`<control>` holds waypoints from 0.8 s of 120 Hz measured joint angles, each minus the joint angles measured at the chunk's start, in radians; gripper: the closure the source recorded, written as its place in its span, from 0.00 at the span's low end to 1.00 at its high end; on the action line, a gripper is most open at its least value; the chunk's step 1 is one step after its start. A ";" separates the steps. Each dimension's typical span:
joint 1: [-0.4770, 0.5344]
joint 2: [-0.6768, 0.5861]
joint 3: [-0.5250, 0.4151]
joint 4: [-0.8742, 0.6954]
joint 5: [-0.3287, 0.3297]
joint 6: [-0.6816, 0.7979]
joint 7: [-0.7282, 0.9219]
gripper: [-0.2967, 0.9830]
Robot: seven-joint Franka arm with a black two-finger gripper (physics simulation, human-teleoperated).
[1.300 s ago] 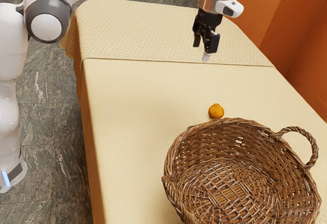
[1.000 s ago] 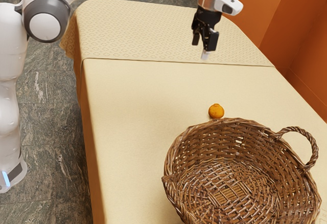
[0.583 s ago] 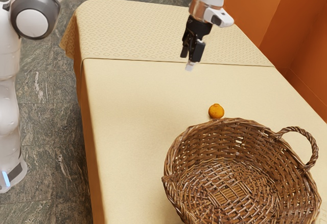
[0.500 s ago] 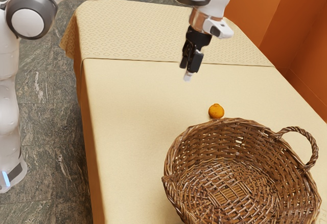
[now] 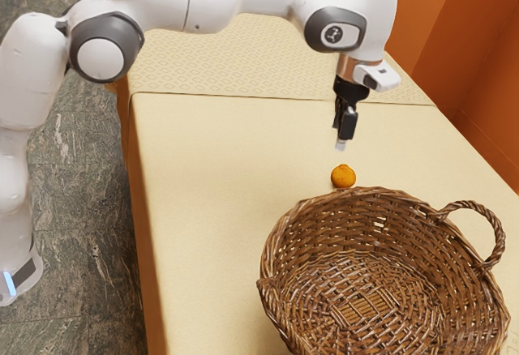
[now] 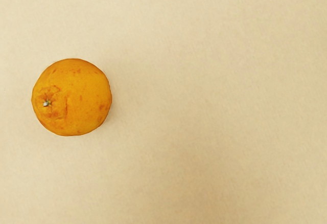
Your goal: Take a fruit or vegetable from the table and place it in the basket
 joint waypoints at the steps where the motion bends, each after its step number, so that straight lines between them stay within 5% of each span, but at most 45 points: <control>1: -0.003 0.003 0.005 0.001 0.001 0.004 0.003 0.23; 96: -0.059 0.153 0.141 0.002 0.009 0.201 0.239 0.23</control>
